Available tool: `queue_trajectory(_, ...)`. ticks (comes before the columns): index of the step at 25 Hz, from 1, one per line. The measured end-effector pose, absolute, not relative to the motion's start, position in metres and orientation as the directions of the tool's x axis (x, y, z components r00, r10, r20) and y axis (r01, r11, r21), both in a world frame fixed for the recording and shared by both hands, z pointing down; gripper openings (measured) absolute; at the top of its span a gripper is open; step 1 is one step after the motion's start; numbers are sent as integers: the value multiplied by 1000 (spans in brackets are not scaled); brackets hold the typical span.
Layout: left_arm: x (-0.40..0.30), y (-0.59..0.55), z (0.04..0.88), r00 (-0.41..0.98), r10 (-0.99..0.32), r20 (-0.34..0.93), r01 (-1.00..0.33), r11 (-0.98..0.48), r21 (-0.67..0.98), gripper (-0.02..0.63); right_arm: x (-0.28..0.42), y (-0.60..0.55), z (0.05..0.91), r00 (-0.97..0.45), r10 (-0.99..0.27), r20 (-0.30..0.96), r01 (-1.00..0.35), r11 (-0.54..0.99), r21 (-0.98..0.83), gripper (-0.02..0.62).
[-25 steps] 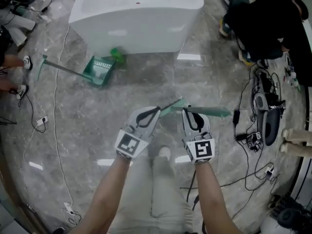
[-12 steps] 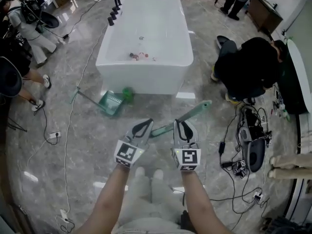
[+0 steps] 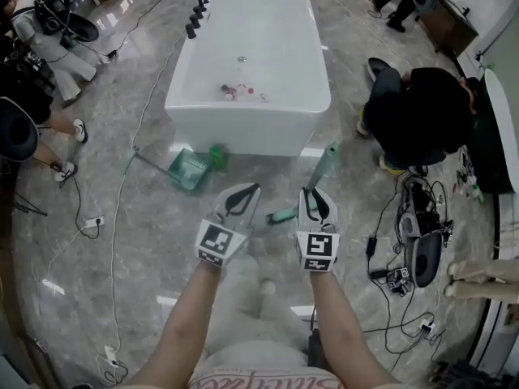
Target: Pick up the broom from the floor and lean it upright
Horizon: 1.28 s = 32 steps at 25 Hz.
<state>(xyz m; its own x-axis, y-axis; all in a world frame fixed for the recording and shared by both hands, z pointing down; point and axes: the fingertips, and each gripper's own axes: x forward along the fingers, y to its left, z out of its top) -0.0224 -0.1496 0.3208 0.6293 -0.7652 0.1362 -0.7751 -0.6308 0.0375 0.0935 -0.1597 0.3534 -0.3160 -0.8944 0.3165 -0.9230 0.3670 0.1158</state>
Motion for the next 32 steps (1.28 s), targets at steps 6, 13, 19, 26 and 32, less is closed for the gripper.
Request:
queue_trajectory(6, -41, -199, 353, 646, -741, 181, -762, -641, 95, 0, 86, -201, 389, -230, -890, 395, -937, 311, 156, 74)
queue_trajectory(13, -49, -264, 374, 669, -725, 165, -743, -656, 135, 0, 78, -251, 428, -176, -886, 428, -945, 273, 177, 74)
queue_trajectory(19, -60, -300, 422, 647, -748, 149, -762, -627, 162, 0, 79, -300, 480, -136, -889, 437, -962, 224, 157, 75)
queue_trajectory(26, -44, -331, 486, 669, -727, 154, -743, -647, 175, 0, 82, -355, 548, -105, -907, 409, -977, 170, 128, 75)
queue_trajectory(32, -47, -355, 524, 670, -728, 146, -743, -654, 143, 0, 66, -388, 589, -64, -918, 392, -980, 132, 149, 75)
